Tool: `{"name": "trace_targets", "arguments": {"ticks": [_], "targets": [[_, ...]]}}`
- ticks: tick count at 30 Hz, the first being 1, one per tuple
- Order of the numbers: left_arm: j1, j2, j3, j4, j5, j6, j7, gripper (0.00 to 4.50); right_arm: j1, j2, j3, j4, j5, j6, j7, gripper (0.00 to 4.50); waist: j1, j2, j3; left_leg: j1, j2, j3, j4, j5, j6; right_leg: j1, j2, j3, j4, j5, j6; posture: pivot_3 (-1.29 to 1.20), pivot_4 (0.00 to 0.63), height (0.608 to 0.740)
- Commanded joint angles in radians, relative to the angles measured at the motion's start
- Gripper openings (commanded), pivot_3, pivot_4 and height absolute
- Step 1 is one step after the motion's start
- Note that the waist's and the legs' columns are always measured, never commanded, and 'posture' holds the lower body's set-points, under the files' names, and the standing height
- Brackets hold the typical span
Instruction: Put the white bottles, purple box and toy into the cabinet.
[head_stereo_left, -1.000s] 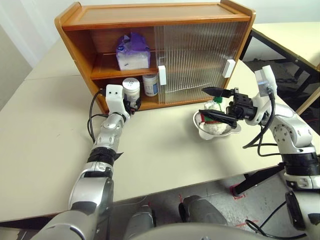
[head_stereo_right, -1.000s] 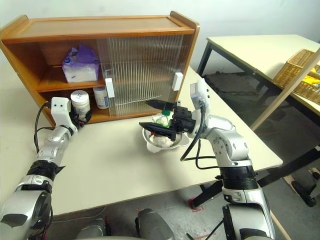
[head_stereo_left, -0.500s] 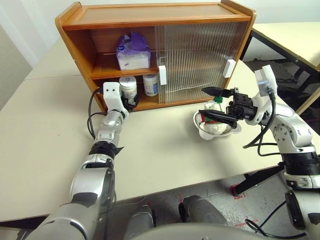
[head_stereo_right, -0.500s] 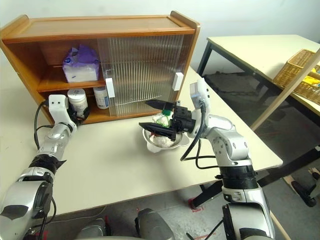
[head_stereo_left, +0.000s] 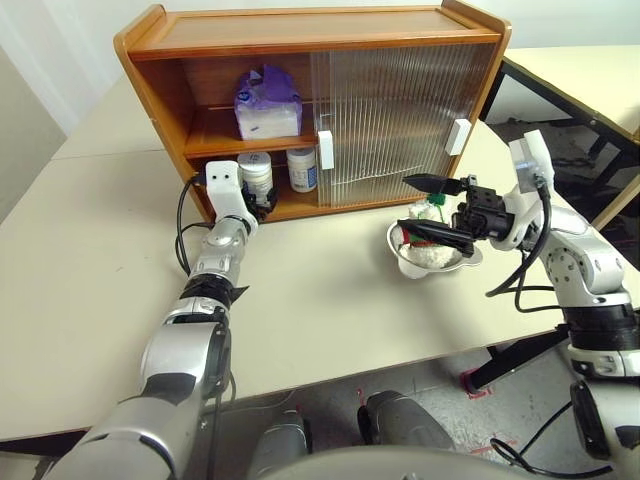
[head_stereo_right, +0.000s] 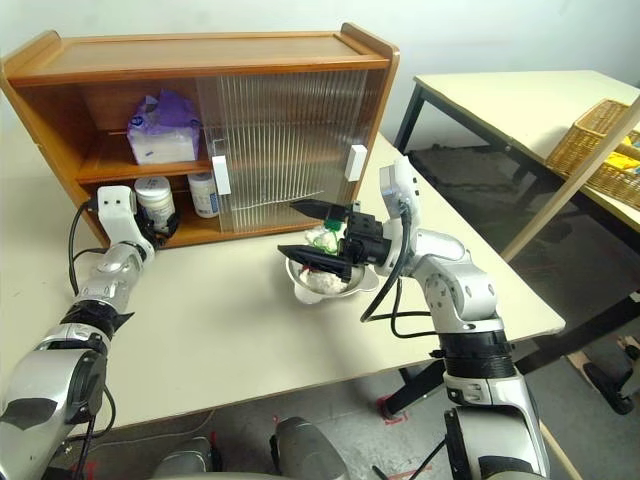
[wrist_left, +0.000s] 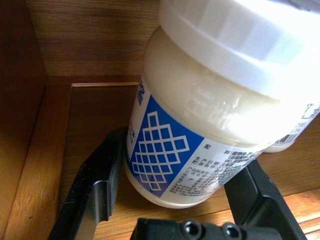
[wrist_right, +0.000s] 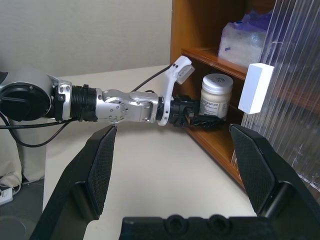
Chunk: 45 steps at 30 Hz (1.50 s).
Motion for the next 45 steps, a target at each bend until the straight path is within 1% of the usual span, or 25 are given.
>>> {"name": "trace_targets", "arguments": {"ticks": [1, 2, 3, 4, 14, 20, 23, 29, 33, 34, 35, 36, 38, 40, 43, 44, 45], "targets": [[-0.029, -0.002, 0.012, 0.010, -0.003, 0.006, -0.002, 3.65, -0.007, 0.000, 0.004, -0.008, -0.004, 0.005, -0.002, 4.50, 0.000, 0.000, 0.000, 0.000, 0.000, 0.000, 0.000, 0.000, 0.000, 0.000, 0.000, 0.000, 0.000, 0.000, 0.000, -0.27, 0.014, 0.740], [-0.029, -0.001, 0.007, 0.011, 0.002, 0.007, -0.004, 4.05, -0.007, -0.001, 0.003, -0.011, -0.003, 0.007, -0.003, 4.50, 0.000, 0.000, 0.000, 0.000, 0.000, 0.000, 0.000, 0.000, 0.000, 0.000, 0.000, 0.000, 0.000, 0.000, 0.000, -0.27, 0.014, 0.740], [-0.027, -0.002, 0.005, 0.011, 0.004, 0.007, -0.005, 4.32, -0.007, -0.003, 0.002, -0.013, -0.002, 0.009, -0.005, 4.50, 0.000, 0.000, 0.000, 0.000, -0.001, 0.000, 0.000, 0.000, 0.000, 0.000, 0.000, 0.000, 0.000, 0.000, 0.000, -0.27, 0.016, 0.740], [-0.024, -0.002, 0.004, 0.011, 0.006, 0.007, -0.005, 4.48, -0.008, -0.004, 0.002, -0.015, -0.002, 0.011, -0.006, 4.50, 0.000, 0.000, 0.000, 0.000, -0.001, 0.000, 0.000, 0.000, 0.000, 0.000, 0.000, 0.000, 0.000, 0.000, 0.000, -0.27, 0.016, 0.740], [0.000, -0.015, -0.005, -0.011, 0.008, 0.004, -0.020, 4.48, -0.010, -0.008, 0.002, -0.013, -0.001, 0.017, -0.004, 4.50, 0.001, 0.000, 0.000, 0.000, -0.003, -0.001, 0.000, 0.000, 0.000, 0.001, -0.001, 0.000, 0.000, 0.000, 0.000, -0.26, 0.024, 0.740], [0.058, -0.021, -0.020, -0.107, 0.013, 0.019, -0.031, 4.48, -0.016, -0.010, 0.002, -0.004, -0.004, 0.015, 0.002, 4.50, 0.003, 0.000, 0.000, 0.000, -0.003, -0.001, 0.000, 0.000, 0.000, 0.001, -0.002, 0.000, -0.001, -0.001, 0.000, -0.25, 0.026, 0.740], [0.132, -0.025, -0.029, -0.230, 0.009, 0.056, -0.040, 4.48, -0.011, -0.011, 0.002, -0.006, -0.003, 0.017, 0.001, 4.50, 0.004, 0.000, 0.001, 0.000, -0.004, 0.001, -0.001, 0.000, 0.000, 0.000, -0.002, 0.000, -0.001, -0.002, 0.000, -0.25, 0.030, 0.740], [0.317, -0.031, -0.055, -0.553, 0.002, 0.169, -0.054, 4.48, -0.008, -0.008, 0.007, -0.001, -0.008, 0.013, 0.000, 4.50, 0.005, -0.001, 0.003, 0.000, -0.004, 0.004, -0.002, 0.000, -0.001, 0.000, -0.001, -0.001, -0.002, -0.003, -0.001, -0.25, 0.034, 0.740], [0.405, -0.034, -0.065, -0.720, -0.007, 0.237, -0.059, 4.48, -0.009, -0.008, 0.007, 0.005, -0.010, 0.010, 0.001, 4.50, 0.012, -0.001, 0.003, 0.000, -0.004, 0.004, -0.002, -0.001, -0.001, 0.000, -0.002, -0.001, -0.002, -0.003, -0.001, -0.24, 0.036, 0.740], [0.422, -0.033, -0.068, -0.752, -0.010, 0.247, -0.065, 4.48, -0.009, -0.008, 0.006, 0.006, -0.010, 0.010, 0.001, 4.50, 0.013, -0.001, 0.004, 0.000, -0.004, 0.003, -0.002, -0.001, -0.002, 0.000, -0.002, -0.001, -0.002, -0.003, -0.002, -0.24, 0.036, 0.740], [0.449, -0.028, -0.087, -0.806, -0.022, 0.245, -0.109, 4.48, -0.009, -0.009, 0.005, 0.009, -0.010, 0.008, 0.002, 4.50, 0.014, -0.001, 0.004, 0.000, -0.004, 0.002, -0.002, -0.001, -0.002, 0.000, -0.002, -0.001, -0.001, -0.003, -0.002, -0.24, 0.036, 0.740], [0.467, -0.024, -0.100, -0.843, -0.030, 0.245, -0.140, 4.08, -0.009, -0.009, 0.005, 0.011, -0.011, 0.007, 0.003, 4.50, 0.015, -0.001, 0.004, 0.000, -0.004, 0.000, -0.002, -0.002, -0.003, 0.000, -0.002, -0.001, -0.001, -0.003, -0.003, -0.24, 0.036, 0.740], [0.490, -0.031, -0.123, -0.902, -0.064, 0.233, -0.210, 3.63, -0.009, -0.012, 0.003, 0.018, -0.011, 0.005, 0.007, 4.50, 0.019, -0.001, 0.004, 0.000, -0.003, -0.003, -0.003, -0.003, -0.004, -0.001, -0.002, -0.001, -0.001, -0.004, -0.004, -0.23, 0.037, 0.740], [0.485, -0.037, -0.154, -0.926, -0.082, 0.201, -0.275, 2.92, -0.010, -0.013, 0.003, 0.024, -0.013, 0.002, 0.010, 4.50, 0.029, -0.001, 0.004, -0.001, -0.003, -0.005, -0.003, -0.003, -0.005, -0.002, -0.002, -0.001, -0.001, -0.005, -0.005, -0.24, 0.036, 0.740], [0.433, -0.039, -0.200, -0.919, -0.053, 0.206, -0.303, 1.95, -0.017, -0.013, 0.002, 0.036, -0.015, -0.003, 0.013, 4.50, 0.041, -0.001, 0.004, -0.001, 0.005, -0.006, -0.004, -0.004, -0.006, -0.002, -0.006, -0.001, -0.001, -0.005, -0.006, -0.24, 0.033, 0.740], [0.412, -0.043, -0.213, -0.905, -0.043, 0.204, -0.306, 1.52, -0.019, -0.013, 0.002, 0.040, -0.016, -0.005, 0.013, 4.50, 0.045, -0.001, 0.004, -0.001, 0.005, -0.005, -0.004, -0.004, -0.006, -0.003, -0.006, -0.001, -0.001, -0.005, -0.006, -0.24, 0.031, 0.740], [0.386, -0.054, -0.219, -0.882, -0.040, 0.203, -0.305, 1.24, -0.020, -0.013, 0.002, 0.042, -0.017, -0.007, 0.015, 4.50, 0.048, -0.001, 0.004, -0.001, 0.006, -0.005, -0.005, -0.004, -0.006, -0.003, -0.006, -0.001, -0.001, -0.005, -0.006, -0.24, 0.031, 0.740]]}}
